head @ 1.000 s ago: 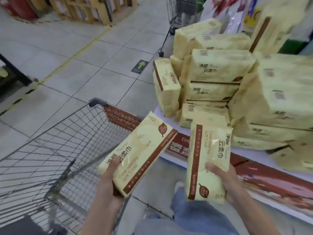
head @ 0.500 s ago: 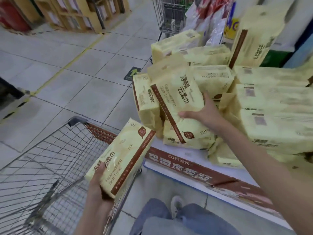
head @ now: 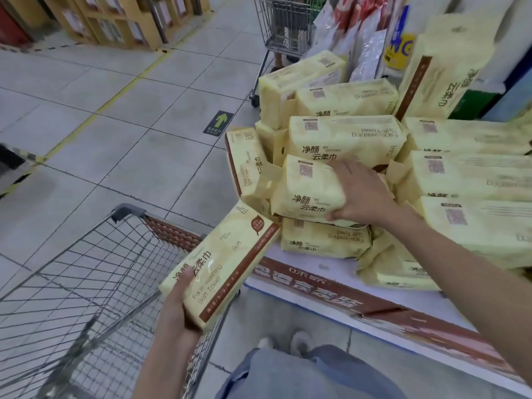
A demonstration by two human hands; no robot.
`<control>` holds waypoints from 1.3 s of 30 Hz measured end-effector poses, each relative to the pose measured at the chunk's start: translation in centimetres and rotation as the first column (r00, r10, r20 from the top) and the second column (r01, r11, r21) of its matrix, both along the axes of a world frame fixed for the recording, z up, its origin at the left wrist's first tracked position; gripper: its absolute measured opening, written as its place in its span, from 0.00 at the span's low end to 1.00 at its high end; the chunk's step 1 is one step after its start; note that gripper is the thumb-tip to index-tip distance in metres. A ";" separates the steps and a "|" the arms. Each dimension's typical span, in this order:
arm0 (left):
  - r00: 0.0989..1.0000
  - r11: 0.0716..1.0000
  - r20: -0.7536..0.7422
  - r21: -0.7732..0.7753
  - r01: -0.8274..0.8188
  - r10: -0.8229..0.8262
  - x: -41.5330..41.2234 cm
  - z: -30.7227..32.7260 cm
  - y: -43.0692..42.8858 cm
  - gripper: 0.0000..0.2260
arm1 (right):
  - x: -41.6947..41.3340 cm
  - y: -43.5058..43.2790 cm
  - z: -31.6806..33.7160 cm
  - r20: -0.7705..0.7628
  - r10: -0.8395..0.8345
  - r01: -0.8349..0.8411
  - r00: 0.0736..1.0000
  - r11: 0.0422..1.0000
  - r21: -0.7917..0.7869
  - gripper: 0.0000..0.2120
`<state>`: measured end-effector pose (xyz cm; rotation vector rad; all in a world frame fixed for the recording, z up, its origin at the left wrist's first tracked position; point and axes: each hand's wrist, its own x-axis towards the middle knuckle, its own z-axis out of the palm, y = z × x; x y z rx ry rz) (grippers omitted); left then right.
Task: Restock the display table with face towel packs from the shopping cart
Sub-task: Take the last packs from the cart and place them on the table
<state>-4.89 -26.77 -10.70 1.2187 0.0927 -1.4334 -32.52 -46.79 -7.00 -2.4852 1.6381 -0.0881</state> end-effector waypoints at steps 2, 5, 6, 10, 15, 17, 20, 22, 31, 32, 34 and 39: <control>1.000 1.000 0.004 -0.003 0.026 -0.026 0.2 0.0 -0.4 0.09 | 0.0 0.0 0.1 -0.034 0.010 -0.010 0.999 1.000 0.000 0.52; 0.999 0.999 -0.004 -0.007 0.053 -0.053 0.5 -0.2 -1.1 0.09 | -0.4 0.1 0.2 -0.076 0.015 -0.016 0.997 1.000 -0.010 0.52; 0.998 0.998 -0.010 -0.011 0.063 -0.063 0.6 -0.2 -1.3 0.09 | -0.6 0.1 0.3 -0.094 0.014 -0.015 0.995 1.000 -0.012 0.52; 0.995 0.995 -0.019 -0.016 0.094 -0.095 0.8 -0.4 -2.1 0.11 | -0.9 0.0 0.3 -0.186 0.037 -0.040 0.982 0.999 -0.014 0.52; 0.995 0.995 -0.010 -0.031 0.098 -0.099 0.8 -0.5 -2.4 0.09 | -0.2 0.4 -1.6 -0.335 0.052 -0.068 0.941 0.997 -0.034 0.50; 0.996 0.996 -0.009 -0.027 0.088 -0.088 0.6 -0.4 -2.4 0.09 | -0.1 0.5 -2.4 -0.322 0.023 -0.025 0.946 1.000 -0.003 0.50; 0.996 0.996 0.008 -0.022 0.090 -0.090 0.4 -0.3 -2.5 0.08 | -0.2 1.1 -3.9 -0.312 0.001 0.014 0.950 0.999 0.046 0.50; 0.995 0.994 0.028 -0.031 0.101 -0.100 0.3 -0.1 -2.5 0.08 | -0.3 1.6 -4.9 -0.304 -0.022 0.036 0.952 0.998 0.042 0.51; 0.974 0.981 0.189 -0.127 0.150 -0.125 -0.5 2.0 -2.7 0.09 | -1.1 2.3 -5.4 -0.166 -0.064 0.077 0.984 0.994 0.071 0.53; 0.968 0.976 0.216 -0.143 0.164 -0.131 -0.6 2.5 -2.8 0.11 | -1.1 2.4 -5.2 -0.130 -0.070 0.083 0.989 0.992 0.097 0.52; 0.950 0.967 0.279 -0.166 0.193 -0.141 -0.6 3.5 -3.1 0.14 | -1.0 2.9 -4.4 0.016 -0.122 0.118 0.992 0.981 0.151 0.45; 0.900 0.907 0.381 -0.267 0.325 -0.210 -1.6 6.1 -6.2 0.25 | 0.6 5.6 0.8 0.688 -0.668 0.224 0.283 0.744 0.630 0.17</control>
